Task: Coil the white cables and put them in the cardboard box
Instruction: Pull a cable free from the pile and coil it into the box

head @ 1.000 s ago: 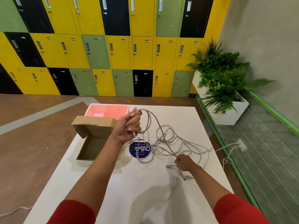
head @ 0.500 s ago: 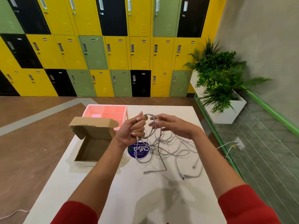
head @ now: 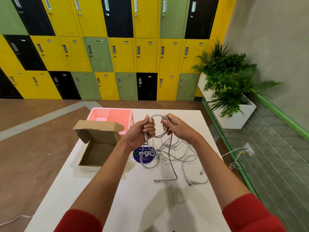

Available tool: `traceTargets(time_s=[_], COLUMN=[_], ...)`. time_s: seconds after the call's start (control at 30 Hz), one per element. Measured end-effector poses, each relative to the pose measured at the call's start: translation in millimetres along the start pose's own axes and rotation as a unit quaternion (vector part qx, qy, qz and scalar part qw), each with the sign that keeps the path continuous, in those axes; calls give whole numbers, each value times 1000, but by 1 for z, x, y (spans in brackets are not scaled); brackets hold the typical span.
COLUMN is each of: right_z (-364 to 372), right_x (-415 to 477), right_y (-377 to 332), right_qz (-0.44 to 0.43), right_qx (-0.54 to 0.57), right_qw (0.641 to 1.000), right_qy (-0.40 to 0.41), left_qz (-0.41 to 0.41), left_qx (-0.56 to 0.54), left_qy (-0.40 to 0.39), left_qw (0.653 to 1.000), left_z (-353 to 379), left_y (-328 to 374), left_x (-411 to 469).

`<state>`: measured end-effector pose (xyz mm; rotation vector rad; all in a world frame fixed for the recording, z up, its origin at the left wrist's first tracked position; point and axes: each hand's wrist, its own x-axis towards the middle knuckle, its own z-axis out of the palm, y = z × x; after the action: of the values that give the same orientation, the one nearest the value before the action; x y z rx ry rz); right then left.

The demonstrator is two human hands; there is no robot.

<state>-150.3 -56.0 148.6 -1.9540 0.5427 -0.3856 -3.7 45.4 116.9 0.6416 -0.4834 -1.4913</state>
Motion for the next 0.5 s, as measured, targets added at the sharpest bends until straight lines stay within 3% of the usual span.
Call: traceTargets(time_s=[0.3,0.5], right_z=[-13,-7], right_x=[-3,-6], right_y=[-1,-4], right_qz=[-35,25], right_qx=[18,10], right_qw=[999,994], right_qy=[25,-104], left_qz=[0,19], left_qx=[16,-13], left_qy=[-47,-64], left_qw=[999,998], left_z=[3,5], left_y=[2,3], left_x=[-5,-5])
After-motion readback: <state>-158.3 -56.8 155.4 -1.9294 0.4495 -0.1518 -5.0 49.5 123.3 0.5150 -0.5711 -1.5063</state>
